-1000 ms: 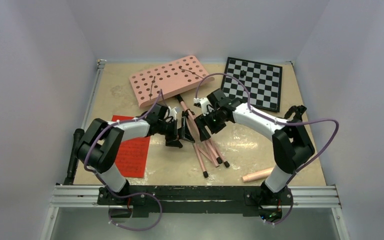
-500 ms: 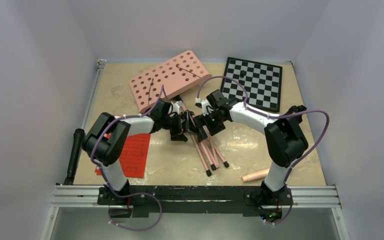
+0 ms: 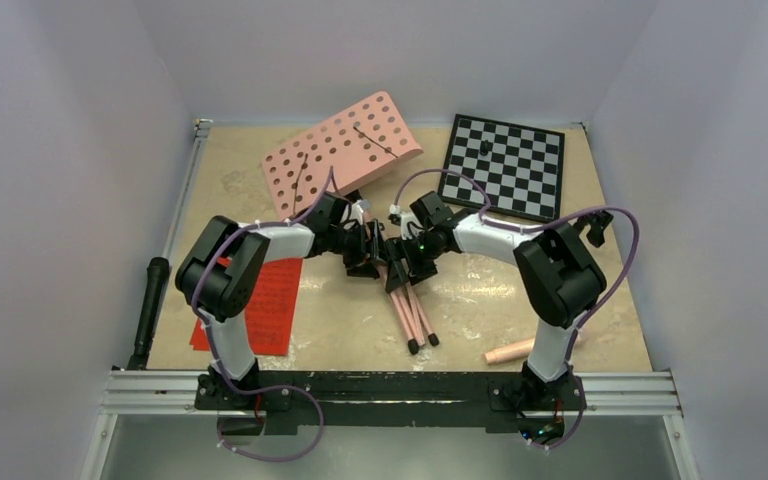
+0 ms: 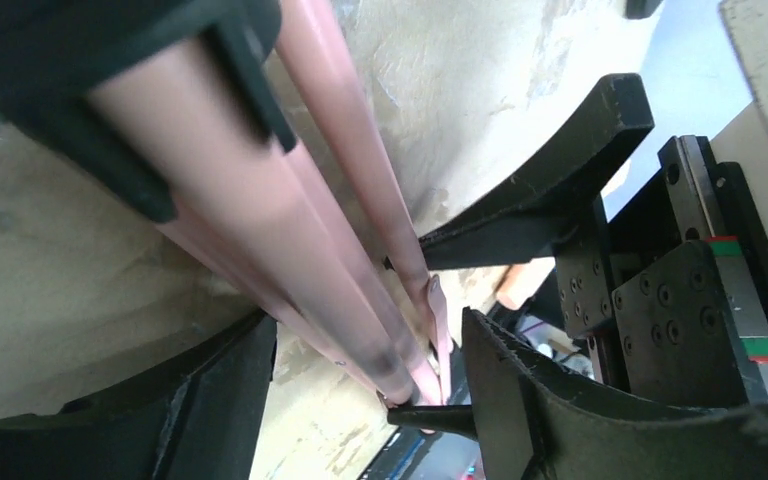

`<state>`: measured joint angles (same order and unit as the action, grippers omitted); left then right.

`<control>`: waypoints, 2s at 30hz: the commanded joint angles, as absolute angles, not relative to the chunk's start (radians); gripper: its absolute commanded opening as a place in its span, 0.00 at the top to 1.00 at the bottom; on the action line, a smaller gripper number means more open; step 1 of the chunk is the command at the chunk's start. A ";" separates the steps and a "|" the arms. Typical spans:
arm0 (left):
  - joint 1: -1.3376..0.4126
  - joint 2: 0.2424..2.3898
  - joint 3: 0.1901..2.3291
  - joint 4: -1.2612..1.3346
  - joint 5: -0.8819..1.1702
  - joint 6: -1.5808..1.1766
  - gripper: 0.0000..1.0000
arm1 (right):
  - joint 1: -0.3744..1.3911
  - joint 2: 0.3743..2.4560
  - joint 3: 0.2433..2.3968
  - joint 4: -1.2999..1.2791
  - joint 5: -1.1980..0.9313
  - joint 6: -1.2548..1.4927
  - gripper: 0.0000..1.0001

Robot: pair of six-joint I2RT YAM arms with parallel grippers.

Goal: Pack up the instrument practice props

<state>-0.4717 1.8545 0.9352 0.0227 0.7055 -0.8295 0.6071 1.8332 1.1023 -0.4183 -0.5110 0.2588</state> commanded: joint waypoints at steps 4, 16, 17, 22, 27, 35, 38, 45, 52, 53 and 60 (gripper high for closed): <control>-0.460 1.847 1.138 -0.260 0.600 -0.532 0.41 | 0.724 1.916 1.120 -0.351 -0.449 0.385 0.48; -0.519 1.853 1.275 -0.461 0.611 -0.393 0.55 | 0.858 1.901 1.081 -0.076 -0.590 0.820 0.74; -0.525 1.850 1.259 -0.465 0.607 -0.396 0.56 | 0.870 1.909 1.083 -0.067 -0.590 0.828 0.74; -0.528 1.812 1.149 -0.433 0.626 -0.479 0.55 | 0.879 1.921 1.103 -0.084 -0.583 0.811 0.81; -0.527 1.803 1.148 -0.427 0.633 -0.454 0.38 | 0.816 1.908 1.146 -0.215 -0.616 0.579 0.77; -0.510 1.710 1.158 -0.462 0.585 -0.426 0.01 | 0.694 1.788 1.156 -0.367 -0.726 0.391 0.01; -0.506 1.644 1.174 -0.492 0.564 -0.369 0.01 | 0.670 1.728 1.202 -0.471 -0.720 0.320 0.01; -0.441 1.492 1.247 -0.722 0.619 -0.221 0.01 | 0.601 1.572 1.355 -0.678 -0.643 0.163 0.01; -0.369 1.287 1.282 -0.752 0.466 0.051 0.01 | 0.597 1.396 1.536 -0.817 -0.264 0.170 0.01; -0.347 1.273 1.289 -0.751 0.438 0.080 0.01 | 0.596 1.376 1.559 -0.847 -0.182 0.196 0.01; -0.242 1.235 1.324 -0.757 0.280 0.123 0.01 | 0.596 1.205 1.558 -0.857 0.080 0.198 0.01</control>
